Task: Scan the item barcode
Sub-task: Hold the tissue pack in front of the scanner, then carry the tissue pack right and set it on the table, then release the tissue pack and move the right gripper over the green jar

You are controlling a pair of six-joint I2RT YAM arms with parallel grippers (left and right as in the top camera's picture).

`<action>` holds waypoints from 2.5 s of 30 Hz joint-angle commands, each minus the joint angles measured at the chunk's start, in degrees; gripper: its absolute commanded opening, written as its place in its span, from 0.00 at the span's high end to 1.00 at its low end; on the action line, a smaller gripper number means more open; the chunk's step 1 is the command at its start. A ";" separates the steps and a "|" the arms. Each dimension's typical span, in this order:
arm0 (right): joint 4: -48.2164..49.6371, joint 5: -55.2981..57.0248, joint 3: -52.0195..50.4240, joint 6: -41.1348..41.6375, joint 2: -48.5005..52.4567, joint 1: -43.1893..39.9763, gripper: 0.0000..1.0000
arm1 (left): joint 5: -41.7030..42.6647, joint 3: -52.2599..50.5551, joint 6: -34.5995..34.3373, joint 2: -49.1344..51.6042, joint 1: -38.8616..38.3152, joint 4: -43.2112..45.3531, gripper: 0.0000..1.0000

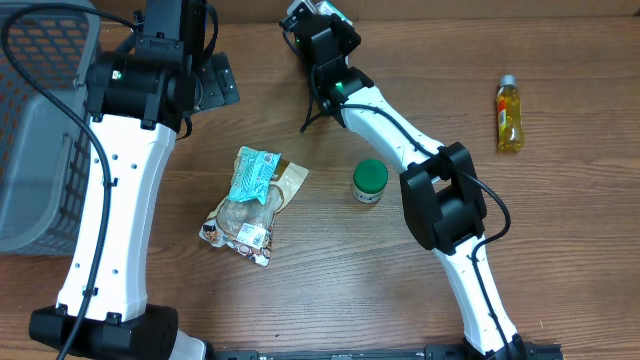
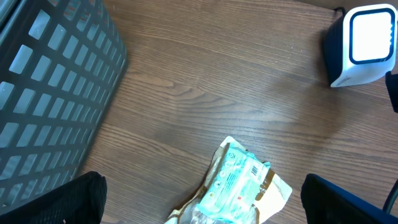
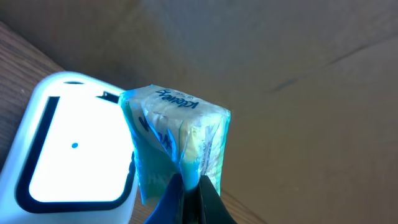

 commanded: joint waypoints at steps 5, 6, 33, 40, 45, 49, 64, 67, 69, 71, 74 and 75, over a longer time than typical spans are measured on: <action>0.04 -3.52 0.33 7.10 0.35 -0.92 0.96 | -0.81 1.18 0.85 -1.25 -0.07 0.07 0.00; 0.07 -2.67 0.66 7.08 -0.07 -0.92 0.96 | -0.81 1.16 0.85 -1.25 -0.07 0.04 0.00; -73.79 -33.53 -0.81 46.31 -31.12 -28.30 0.96 | -0.81 1.18 0.85 -1.25 -0.07 0.07 0.00; -77.53 -36.17 -12.22 51.43 -30.27 -41.20 0.95 | -0.79 1.16 0.85 -1.25 -0.07 0.07 0.00; -73.29 -36.17 -23.56 52.13 -30.27 -48.72 0.95 | -0.81 1.16 0.85 -1.25 -0.07 0.07 0.00; -68.50 -36.17 -29.53 52.13 -30.27 -52.85 0.95 | -0.81 1.16 0.85 -1.25 -0.07 0.07 0.01; -63.39 -36.22 -31.78 52.13 -30.27 -55.63 0.00 | -0.81 1.16 0.85 -1.25 -0.07 0.07 0.00; -65.05 -36.20 -30.27 53.29 -30.29 -55.58 0.00 | -0.79 1.18 0.85 -1.25 -0.07 0.07 0.00; -68.17 -36.24 -27.10 54.66 -30.40 -55.45 0.00 | -0.81 1.18 0.85 -1.25 -0.07 0.07 0.00; -71.17 -36.20 -23.65 54.69 -30.91 -55.12 0.00 | -0.81 1.16 0.85 -1.25 -0.07 0.04 0.00; -76.48 -36.26 -17.79 54.69 -32.50 -53.99 0.00 | -0.81 1.16 0.85 -1.25 -0.07 0.07 0.00; -77.64 -36.46 -16.61 54.69 -33.09 -53.48 0.00 | -0.81 1.18 0.85 -1.25 -0.07 0.07 0.00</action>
